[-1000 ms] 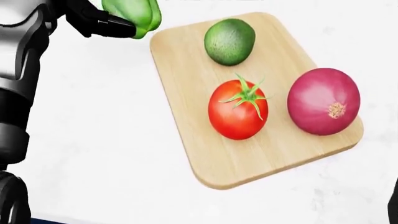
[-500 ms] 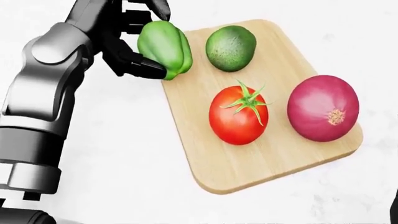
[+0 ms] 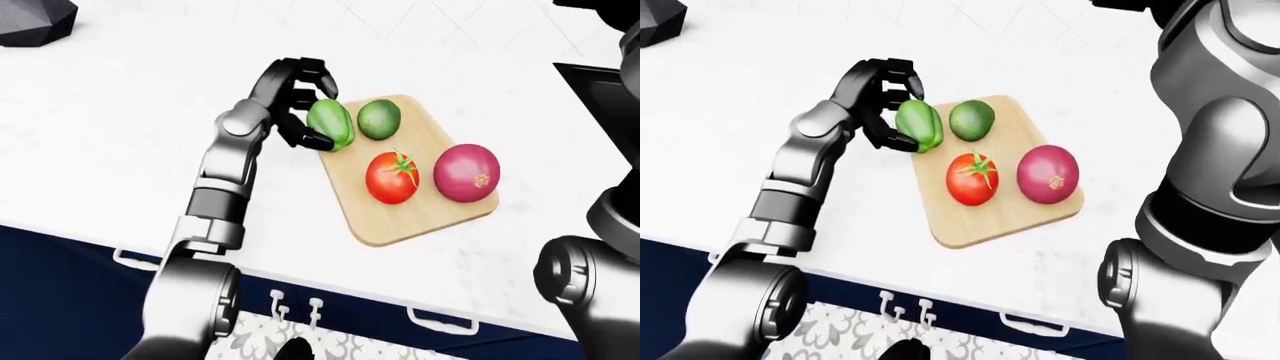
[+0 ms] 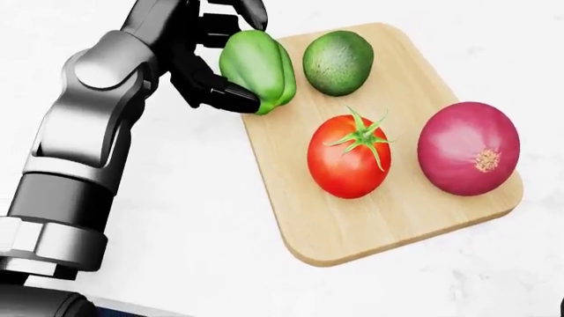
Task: Place the avocado, onion, tomato and bell pepper on the cutting board.
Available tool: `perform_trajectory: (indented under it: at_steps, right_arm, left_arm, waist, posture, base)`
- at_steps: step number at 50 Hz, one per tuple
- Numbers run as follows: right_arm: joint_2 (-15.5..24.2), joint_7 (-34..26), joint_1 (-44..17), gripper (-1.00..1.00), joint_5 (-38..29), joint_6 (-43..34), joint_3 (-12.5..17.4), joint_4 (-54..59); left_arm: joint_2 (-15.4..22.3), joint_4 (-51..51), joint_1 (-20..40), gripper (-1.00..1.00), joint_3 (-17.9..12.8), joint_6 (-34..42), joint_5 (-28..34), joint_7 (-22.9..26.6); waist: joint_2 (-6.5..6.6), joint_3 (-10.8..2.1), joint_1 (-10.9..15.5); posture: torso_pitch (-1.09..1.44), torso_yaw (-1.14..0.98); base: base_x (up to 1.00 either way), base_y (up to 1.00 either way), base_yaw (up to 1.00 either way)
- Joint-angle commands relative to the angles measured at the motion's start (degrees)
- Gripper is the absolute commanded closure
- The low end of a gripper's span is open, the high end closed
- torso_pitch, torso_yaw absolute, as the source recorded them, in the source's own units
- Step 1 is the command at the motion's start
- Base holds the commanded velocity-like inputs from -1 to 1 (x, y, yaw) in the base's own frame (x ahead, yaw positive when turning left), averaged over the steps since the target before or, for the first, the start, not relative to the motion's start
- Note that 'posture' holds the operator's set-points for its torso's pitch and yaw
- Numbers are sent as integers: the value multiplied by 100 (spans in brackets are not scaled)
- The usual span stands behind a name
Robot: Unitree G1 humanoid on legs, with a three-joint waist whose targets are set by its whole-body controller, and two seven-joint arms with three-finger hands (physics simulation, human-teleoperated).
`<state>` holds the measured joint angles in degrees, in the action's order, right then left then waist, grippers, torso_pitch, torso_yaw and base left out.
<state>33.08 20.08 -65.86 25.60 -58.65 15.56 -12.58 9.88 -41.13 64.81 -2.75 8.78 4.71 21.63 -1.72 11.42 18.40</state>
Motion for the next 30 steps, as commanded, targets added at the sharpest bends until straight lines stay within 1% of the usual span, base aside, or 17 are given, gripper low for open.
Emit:
perform_trajectory:
  at_steps: [1, 7, 8, 9, 10, 12, 13, 14, 16, 18, 19, 20, 21, 22, 23, 26, 30]
  right_arm:
    - [79, 27, -160, -100, 16, 147, 61, -123]
    - [50, 57, -62, -100, 27, 244, 42, -99]
    - [53, 64, -62, -100, 33, 237, 43, -105]
    - [58, 63, -62, -100, 41, 234, 43, -111]
    - [54, 67, -65, -100, 34, 252, 31, -91]
    - [70, 69, -52, -100, 46, 237, 48, -114]
    - [57, 76, -49, -100, 35, 265, 31, -91]
    - [50, 79, -46, -100, 33, 271, 27, -86]
    - [79, 81, -37, -100, 74, 202, 64, -149]
    - [112, 95, -23, -100, 128, 127, 110, -218]
    - [96, 106, -24, -100, 116, 169, 81, -181]
    - [88, 107, -33, -100, 98, 214, 50, -140]
    - [88, 108, -38, -100, 92, 225, 43, -127]
    - [73, 108, -39, -100, 79, 255, 29, -99]
    - [87, 110, -37, -100, 101, 215, 59, -134]
    - [102, 116, -44, -100, 120, 198, 72, -141]
    - [144, 136, -55, -100, 188, 127, 107, -194]
  left_arm:
    - [36, 290, 234, 100, -57, -170, -66, -16]
    - [-2, 263, 264, 100, -44, -192, -59, -16]
    - [-9, 255, 265, 94, -48, -199, -70, -2]
    - [-5, 230, 270, 94, -49, -214, -63, -13]
    - [-19, 273, 252, 80, -43, -189, -77, 16]
    - [-22, 281, 240, 73, -43, -178, -75, 17]
    - [-27, 303, 234, 50, -42, -167, -77, 18]
    - [-28, 311, 228, 51, -42, -160, -77, 17]
    - [-37, 334, 213, 37, -42, -151, -85, 24]
    - [-48, 349, 177, 32, -34, -153, -87, 38]
    - [-44, 337, 176, 29, -33, -160, -80, 32]
    - [-52, 361, 172, 20, -35, -140, -95, 53]
    - [-43, 355, 176, 18, -25, -149, -75, 49]
    - [-46, 359, 179, 7, -36, -142, -89, 56]
    - [-44, 362, 177, 7, -32, -137, -85, 60]
    - [-34, 368, 183, -11, -31, -129, -70, 55]
    - [-32, 396, 167, -15, -33, -112, -73, 76]
  waist:
    - [-19, -231, 5]
    - [-23, -240, -6]
    - [-25, -242, -6]
    - [-26, -243, -4]
    - [-26, -244, -2]
    - [-23, -243, -2]
    - [-23, -243, -1]
    - [-21, -241, 0]
    - [-22, -243, -1]
    - [-26, -243, 4]
    - [-28, -241, 8]
    - [-27, -238, 11]
    - [-25, -238, 11]
    - [-24, -241, 9]
    - [-24, -243, 9]
    - [-27, -249, 18]
    - [-33, -245, 33]
  posture:
    - [22, 23]
    - [22, 23]
    - [22, 23]
    - [22, 23]
    - [22, 23]
    - [22, 23]
    - [22, 23]
    - [22, 23]
    - [22, 23]
    - [22, 23]
    - [22, 23]
    - [22, 23]
    - [22, 23]
    - [22, 23]
    - [22, 23]
    - [22, 23]
    - [22, 23]
  base:
    - [0, 0, 0]
    - [0, 0, 0]
    - [0, 0, 0]
    - [0, 0, 0]
    - [0, 0, 0]
    - [0, 0, 0]
    - [0, 0, 0]
    - [0, 0, 0]
    - [0, 0, 0]
    - [0, 0, 0]
    - [0, 0, 0]
    - [0, 0, 0]
    - [0, 0, 0]
    - [0, 0, 0]
    - [0, 0, 0]
    - [0, 0, 0]
    - [0, 0, 0]
